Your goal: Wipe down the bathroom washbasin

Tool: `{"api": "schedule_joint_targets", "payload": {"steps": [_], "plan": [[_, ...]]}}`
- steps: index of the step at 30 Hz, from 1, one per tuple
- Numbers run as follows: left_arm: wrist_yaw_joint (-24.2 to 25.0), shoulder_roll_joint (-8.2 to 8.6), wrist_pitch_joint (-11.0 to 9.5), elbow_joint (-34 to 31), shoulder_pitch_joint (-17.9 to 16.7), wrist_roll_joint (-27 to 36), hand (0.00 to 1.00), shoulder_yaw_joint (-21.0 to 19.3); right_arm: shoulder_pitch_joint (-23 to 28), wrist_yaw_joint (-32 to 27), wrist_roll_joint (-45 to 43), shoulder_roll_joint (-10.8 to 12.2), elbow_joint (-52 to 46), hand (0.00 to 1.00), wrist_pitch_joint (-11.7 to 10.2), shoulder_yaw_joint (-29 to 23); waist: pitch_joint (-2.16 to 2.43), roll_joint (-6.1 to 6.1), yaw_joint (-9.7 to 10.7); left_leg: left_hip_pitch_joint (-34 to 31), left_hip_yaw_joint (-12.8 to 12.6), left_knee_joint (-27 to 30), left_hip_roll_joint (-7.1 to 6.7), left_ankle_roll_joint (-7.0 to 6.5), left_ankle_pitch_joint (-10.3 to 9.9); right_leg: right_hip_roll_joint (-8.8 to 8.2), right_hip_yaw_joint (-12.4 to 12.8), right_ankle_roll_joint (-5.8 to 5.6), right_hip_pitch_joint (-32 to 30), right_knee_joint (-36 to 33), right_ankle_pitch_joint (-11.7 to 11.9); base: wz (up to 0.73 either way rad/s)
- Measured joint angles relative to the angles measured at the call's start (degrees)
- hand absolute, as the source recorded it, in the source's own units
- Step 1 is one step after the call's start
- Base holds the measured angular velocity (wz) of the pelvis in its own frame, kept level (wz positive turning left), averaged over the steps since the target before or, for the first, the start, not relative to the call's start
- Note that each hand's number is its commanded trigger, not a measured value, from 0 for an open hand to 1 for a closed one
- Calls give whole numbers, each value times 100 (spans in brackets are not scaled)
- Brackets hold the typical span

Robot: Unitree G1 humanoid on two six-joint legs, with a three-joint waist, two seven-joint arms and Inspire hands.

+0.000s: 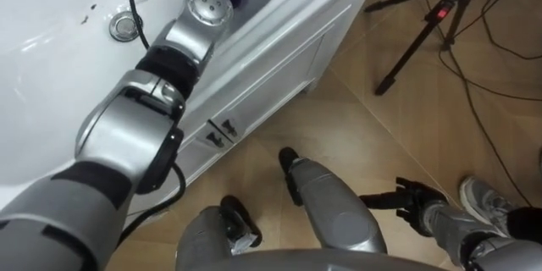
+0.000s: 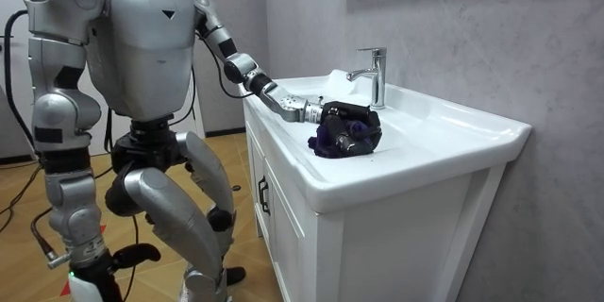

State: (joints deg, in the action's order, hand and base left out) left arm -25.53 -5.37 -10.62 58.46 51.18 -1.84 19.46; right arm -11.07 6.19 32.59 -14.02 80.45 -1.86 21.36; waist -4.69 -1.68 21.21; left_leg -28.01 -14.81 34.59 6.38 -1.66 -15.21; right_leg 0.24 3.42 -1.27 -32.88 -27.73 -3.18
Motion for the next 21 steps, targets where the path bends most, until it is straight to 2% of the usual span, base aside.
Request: {"api": "schedule_joint_targets", "payload": {"steps": [10,13,18,19,20,21], "plan": [[684,-2,-117,3,-106,3,100,99,41,-62,-313,-31,-45,0,2,-8,-1,4,-99,525,-87,-281,-36,21,-5,-9,50,-9,447,133,-61,-2],[939,-8,-117,3,-270,4,100,103,51,-61,-382,-37,-44,0,2,-7,3,8,-98,663,-87,-425,-57,48,17,-5,53,15,582,214,-63,0],[1144,-56,-321,0,-490,-26,100,91,73,-80,-616,-42,-39,0,4,-17,26,46,-146,951,-81,-690,-120,62,63,-15,68,58,796,295,-95,-2],[1153,-73,-375,-3,-632,-27,100,92,109,-89,-657,-42,-40,0,5,-16,59,55,-139,1082,-84,-801,-127,85,78,-8,66,66,921,358,-100,0],[1155,-88,-391,-2,-778,-28,100,95,154,-105,-667,-41,-43,0,9,-13,112,70,-145,1210,-86,-908,-129,107,94,3,61,74,1038,428,-102,0],[1160,-109,-377,-1,-854,-39,100,95,170,-108,-673,-41,-42,0,13,-12,128,82,-146,1274,-86,-950,-132,121,103,7,60,83,1093,449,-108,0]]}}
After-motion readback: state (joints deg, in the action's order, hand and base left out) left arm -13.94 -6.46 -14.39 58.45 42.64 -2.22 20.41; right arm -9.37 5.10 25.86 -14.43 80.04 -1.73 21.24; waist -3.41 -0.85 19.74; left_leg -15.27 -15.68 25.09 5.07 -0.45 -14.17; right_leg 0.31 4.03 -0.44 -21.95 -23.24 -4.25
